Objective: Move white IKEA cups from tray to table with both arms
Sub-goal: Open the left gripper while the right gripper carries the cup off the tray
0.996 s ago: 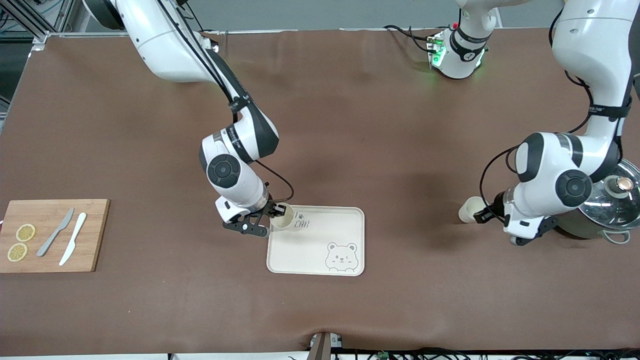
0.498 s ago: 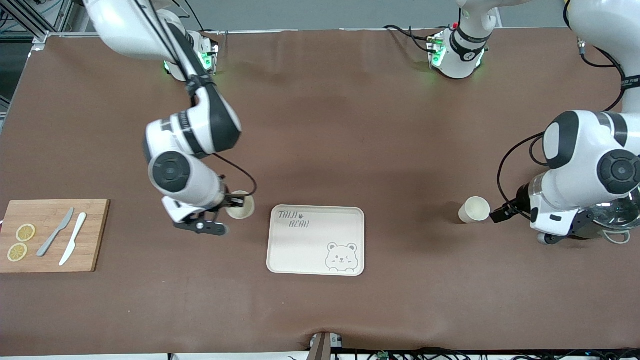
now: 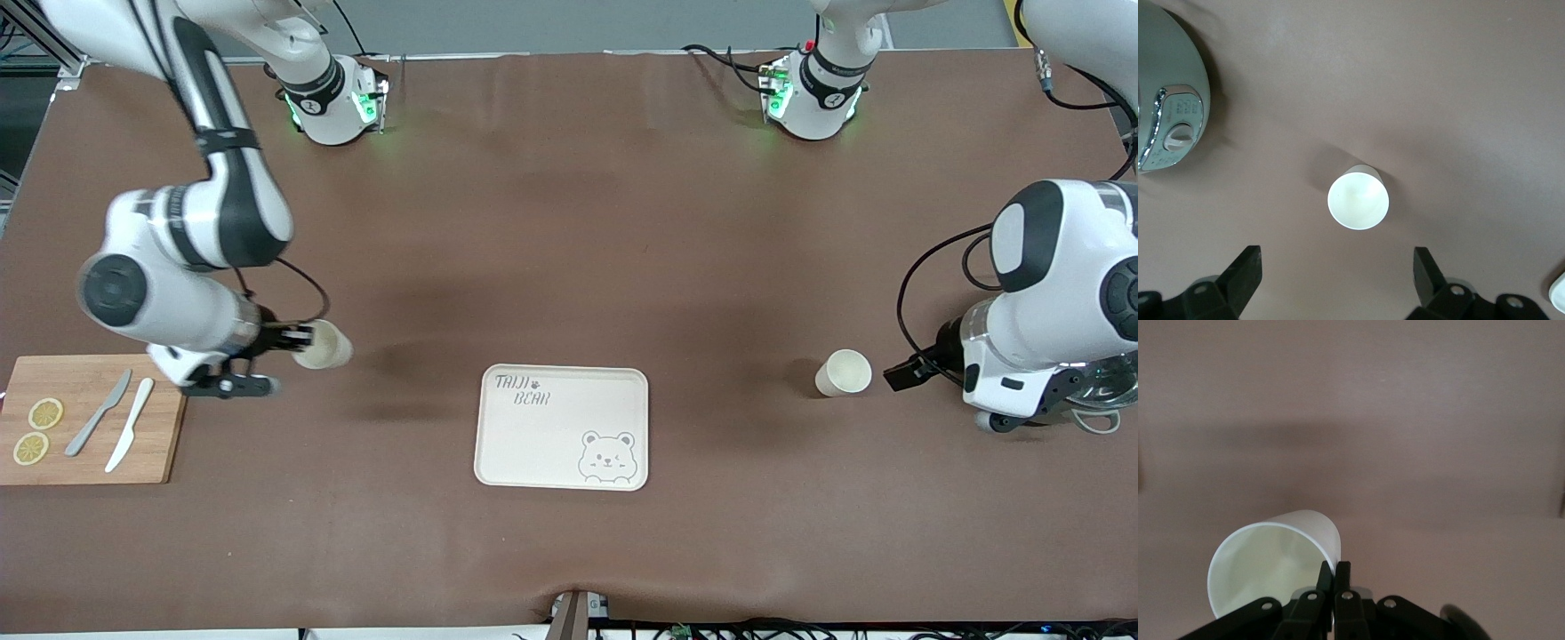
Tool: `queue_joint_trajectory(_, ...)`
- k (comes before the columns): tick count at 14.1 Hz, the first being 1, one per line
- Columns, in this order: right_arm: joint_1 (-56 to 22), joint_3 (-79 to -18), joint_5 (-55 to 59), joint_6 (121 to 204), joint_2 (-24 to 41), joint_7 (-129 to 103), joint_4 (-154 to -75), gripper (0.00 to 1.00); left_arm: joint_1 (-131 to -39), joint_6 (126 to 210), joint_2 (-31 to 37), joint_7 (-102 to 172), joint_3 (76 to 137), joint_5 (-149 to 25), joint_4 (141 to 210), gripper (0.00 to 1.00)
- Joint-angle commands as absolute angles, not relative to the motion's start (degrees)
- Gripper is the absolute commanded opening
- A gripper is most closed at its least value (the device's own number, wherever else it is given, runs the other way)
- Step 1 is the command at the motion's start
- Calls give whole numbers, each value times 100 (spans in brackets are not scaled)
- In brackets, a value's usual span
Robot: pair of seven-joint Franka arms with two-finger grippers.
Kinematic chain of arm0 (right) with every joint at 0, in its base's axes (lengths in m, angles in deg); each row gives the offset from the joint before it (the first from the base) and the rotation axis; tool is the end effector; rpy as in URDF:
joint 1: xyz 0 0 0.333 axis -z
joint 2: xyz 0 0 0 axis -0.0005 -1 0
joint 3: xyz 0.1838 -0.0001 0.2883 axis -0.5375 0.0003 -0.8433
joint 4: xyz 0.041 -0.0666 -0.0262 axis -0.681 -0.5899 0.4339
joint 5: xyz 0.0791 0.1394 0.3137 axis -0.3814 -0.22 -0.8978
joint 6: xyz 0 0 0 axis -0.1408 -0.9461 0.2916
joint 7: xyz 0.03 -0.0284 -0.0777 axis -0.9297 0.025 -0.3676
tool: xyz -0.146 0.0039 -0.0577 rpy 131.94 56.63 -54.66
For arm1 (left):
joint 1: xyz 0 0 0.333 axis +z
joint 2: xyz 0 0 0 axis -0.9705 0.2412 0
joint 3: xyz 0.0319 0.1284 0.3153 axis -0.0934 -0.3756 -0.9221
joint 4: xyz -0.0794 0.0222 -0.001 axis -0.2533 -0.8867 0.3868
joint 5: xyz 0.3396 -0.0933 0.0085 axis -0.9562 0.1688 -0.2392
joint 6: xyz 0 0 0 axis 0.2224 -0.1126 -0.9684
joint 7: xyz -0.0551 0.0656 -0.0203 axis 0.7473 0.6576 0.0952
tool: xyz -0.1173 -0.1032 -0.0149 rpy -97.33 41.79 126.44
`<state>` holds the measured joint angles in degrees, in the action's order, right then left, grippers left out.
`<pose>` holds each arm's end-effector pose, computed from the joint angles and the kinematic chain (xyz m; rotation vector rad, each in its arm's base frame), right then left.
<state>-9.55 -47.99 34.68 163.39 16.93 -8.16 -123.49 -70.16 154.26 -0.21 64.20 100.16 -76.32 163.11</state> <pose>0.5692 0.0465 0.3555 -3.1055 -0.0581 0.1906 0.6247 -0.0371 0.4157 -2.9899 -0.7594 0.1530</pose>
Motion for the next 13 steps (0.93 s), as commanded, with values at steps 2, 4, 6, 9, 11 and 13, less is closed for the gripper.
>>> queue_joint_trajectory(2, -224, -4926, 3527, 17376, 2232, -2002, -13701, 0, -6998, 15282, -97, 6205, 10057, -7787, 16257, 100)
queue_joint_trajectory(4, -30, -4917, 3527, 17781, 2232, -2249, -14001, 0, -6989, 15264, -176, 6047, 10057, -7787, 16257, 100)
queue_joint_trajectory(6, 268, -4925, 3527, 18290, 2188, -2731, -14317, 0, -6997, 15134, -273, 5801, 10065, -7787, 16266, 100)
queue_joint_trajectory(9, 427, -4926, 3527, 19204, 2056, -2909, -14739, 0, -6989, 14895, -413, 5275, 10065, -7796, 16257, 100)
queue_joint_trajectory(11, 629, -4926, 3527, 19338, 1942, -3197, -14793, 0, -6963, 14869, -554, 4739, 10013, -7787, 16248, 100)
queue_joint_trajectory(13, 656, -4926, 3527, 19330, 1828, -3278, -14775, 0, -6919, 14720, -695, 4526, 9951, -7787, 16222, 100)
